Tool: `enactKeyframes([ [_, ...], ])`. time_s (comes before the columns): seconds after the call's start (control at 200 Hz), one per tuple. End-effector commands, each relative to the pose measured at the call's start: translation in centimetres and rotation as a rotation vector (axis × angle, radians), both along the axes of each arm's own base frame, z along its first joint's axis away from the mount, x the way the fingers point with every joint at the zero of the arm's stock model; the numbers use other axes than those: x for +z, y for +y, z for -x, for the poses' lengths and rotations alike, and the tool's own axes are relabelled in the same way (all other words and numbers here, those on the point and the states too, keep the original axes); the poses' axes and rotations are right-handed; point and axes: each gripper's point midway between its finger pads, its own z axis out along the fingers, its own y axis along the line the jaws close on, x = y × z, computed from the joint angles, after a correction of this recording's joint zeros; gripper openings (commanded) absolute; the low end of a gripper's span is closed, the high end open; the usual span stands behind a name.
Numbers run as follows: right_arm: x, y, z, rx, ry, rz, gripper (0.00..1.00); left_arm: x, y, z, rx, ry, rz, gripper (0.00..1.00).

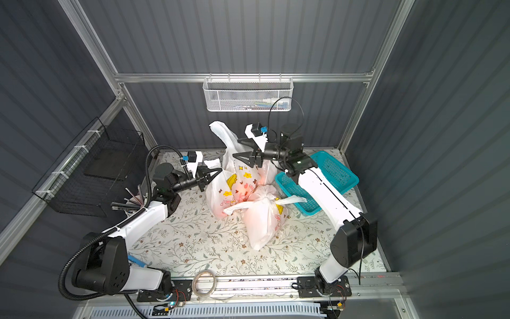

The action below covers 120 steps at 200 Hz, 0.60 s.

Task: Place the oranges into plastic bags & tie knots
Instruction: Tie the plastic bag at the center of the board.

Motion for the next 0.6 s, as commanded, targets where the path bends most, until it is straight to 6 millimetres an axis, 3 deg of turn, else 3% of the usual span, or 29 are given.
enactKeyframes([
  [0.0,-3.8,-0.4,-3.9,-0.106,0.032,0.085,0.97,-0.3,0.4,-0.1,0.020,0.005,-0.008,0.00],
  [0.155,-5.7,0.5,-7.3,-0.129,0.012,0.138,0.99,-0.5,0.5,-0.4,0.023,0.026,-0.010,0.00],
  [0.37,-6.5,3.9,-7.7,0.007,0.004,0.104,0.99,-0.6,0.6,-0.5,0.032,0.036,-0.017,0.00],
  [0.595,-7.6,7.1,-9.1,0.028,0.002,0.099,0.99,-0.7,0.7,-0.6,0.041,0.045,-0.026,0.00],
])
